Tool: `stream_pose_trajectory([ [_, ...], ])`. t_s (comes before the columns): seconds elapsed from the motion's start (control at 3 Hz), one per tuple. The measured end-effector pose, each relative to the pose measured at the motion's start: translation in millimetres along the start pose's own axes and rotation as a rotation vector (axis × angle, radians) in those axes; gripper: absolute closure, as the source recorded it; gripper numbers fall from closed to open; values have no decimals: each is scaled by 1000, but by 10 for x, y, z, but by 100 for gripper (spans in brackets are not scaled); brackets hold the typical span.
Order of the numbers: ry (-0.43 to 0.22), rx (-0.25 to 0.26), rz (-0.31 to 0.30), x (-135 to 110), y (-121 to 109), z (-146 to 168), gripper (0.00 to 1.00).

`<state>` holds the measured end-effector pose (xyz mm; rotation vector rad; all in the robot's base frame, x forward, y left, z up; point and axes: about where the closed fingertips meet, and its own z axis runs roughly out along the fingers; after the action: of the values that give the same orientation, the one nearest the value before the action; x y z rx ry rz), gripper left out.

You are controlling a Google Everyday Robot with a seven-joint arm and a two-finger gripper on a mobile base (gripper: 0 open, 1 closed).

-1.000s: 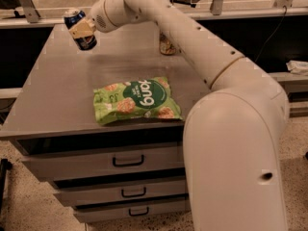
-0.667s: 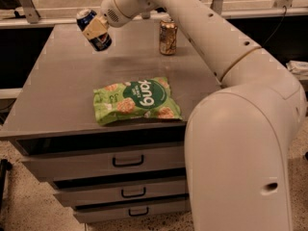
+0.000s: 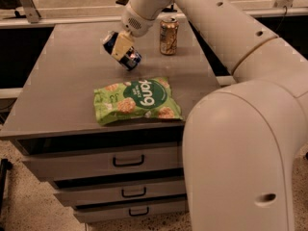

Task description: Knock pepsi can over

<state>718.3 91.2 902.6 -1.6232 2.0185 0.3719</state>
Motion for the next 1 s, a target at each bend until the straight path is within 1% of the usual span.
stream_pose_trajectory([
  [0.33, 120, -85, -48, 174, 212, 99, 84],
  [0.67, 160, -143, -100, 121, 350, 239, 61],
  [1.0, 168, -185, -141, 13, 458, 367, 38],
])
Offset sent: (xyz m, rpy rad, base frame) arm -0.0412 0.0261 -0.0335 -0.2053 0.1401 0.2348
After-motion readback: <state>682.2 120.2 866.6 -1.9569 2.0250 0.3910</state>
